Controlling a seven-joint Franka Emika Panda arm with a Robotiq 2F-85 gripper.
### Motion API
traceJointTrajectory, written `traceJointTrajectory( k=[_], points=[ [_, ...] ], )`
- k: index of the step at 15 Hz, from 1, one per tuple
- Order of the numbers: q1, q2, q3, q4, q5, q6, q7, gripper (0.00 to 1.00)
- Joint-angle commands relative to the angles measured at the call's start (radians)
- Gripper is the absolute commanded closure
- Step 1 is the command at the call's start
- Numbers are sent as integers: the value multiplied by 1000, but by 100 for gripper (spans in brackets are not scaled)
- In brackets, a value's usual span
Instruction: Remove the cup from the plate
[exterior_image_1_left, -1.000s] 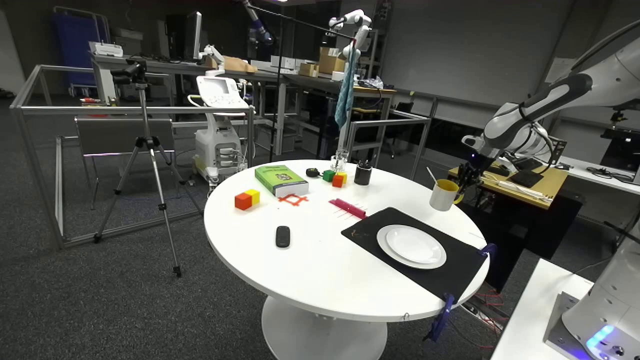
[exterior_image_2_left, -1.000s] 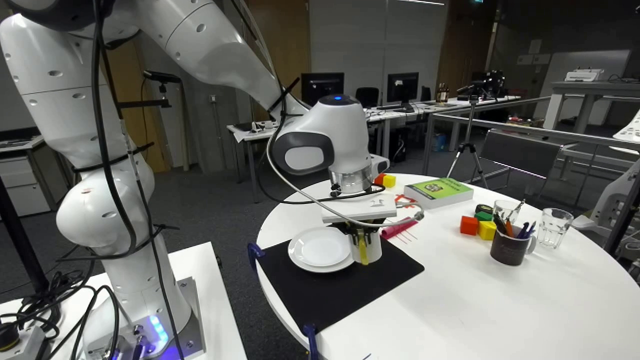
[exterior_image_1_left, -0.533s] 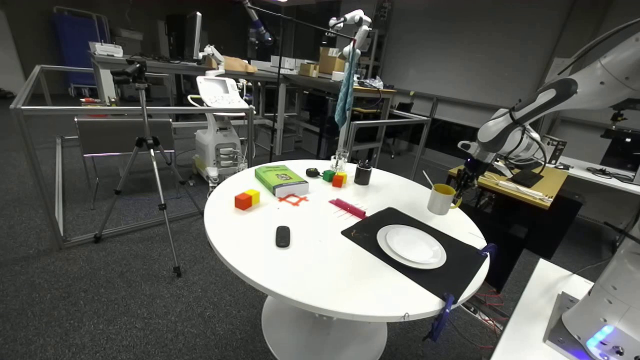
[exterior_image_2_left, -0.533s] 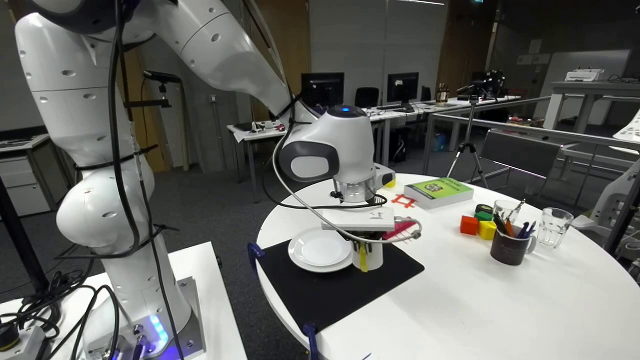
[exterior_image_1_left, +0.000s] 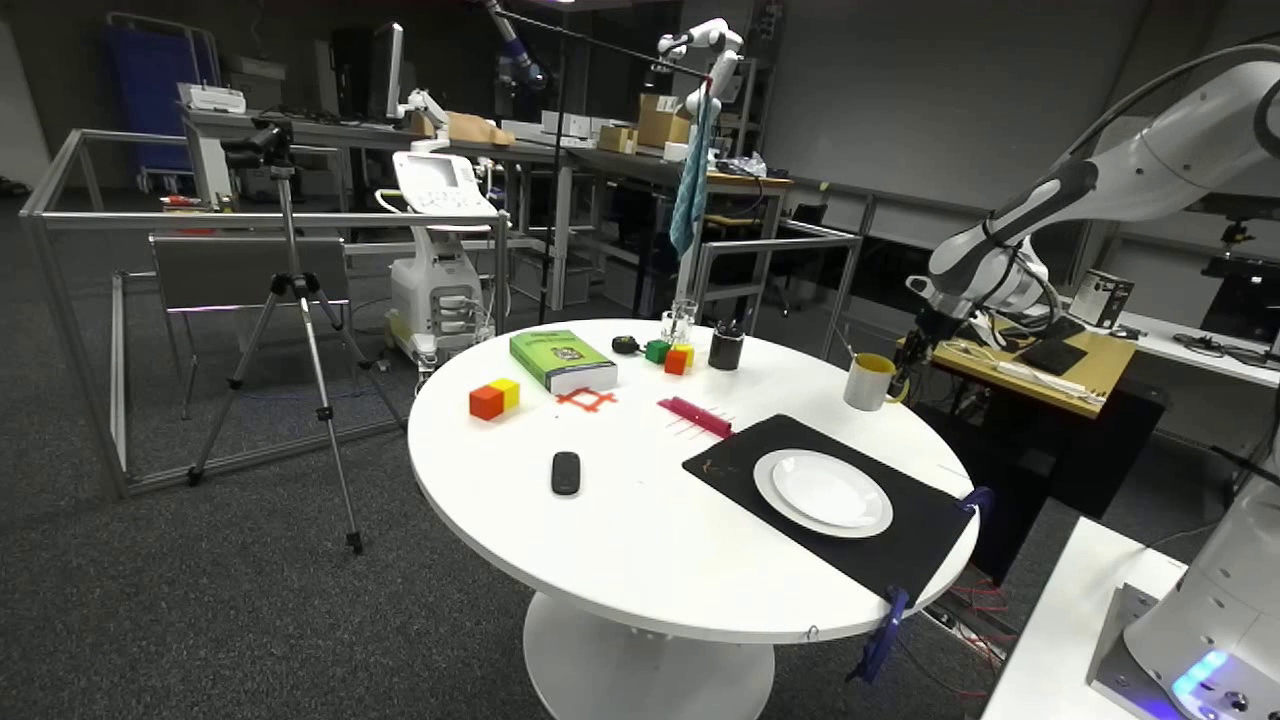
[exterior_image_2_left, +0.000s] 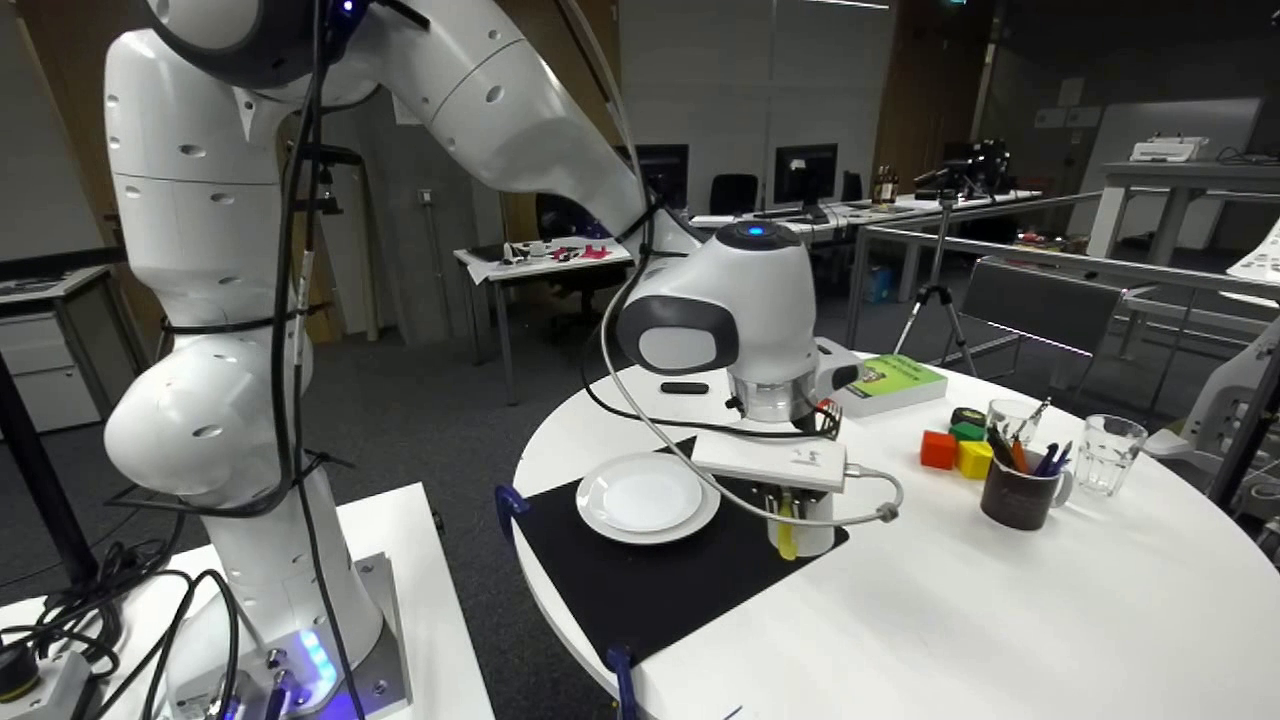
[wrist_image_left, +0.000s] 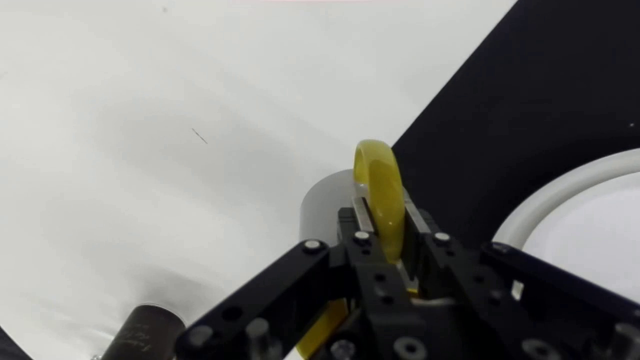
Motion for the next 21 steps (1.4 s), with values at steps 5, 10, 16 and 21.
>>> traceJointTrajectory(
  k=[5,10,16,21],
  points=[
    [-141,199,87,267,18,-17,90,95],
    [-250,276,194,374,134,-27,106,95],
    [-326,326,281,428,264,-28,75,95],
    [-323,350,307,433,286,-22,64,95]
  ],
)
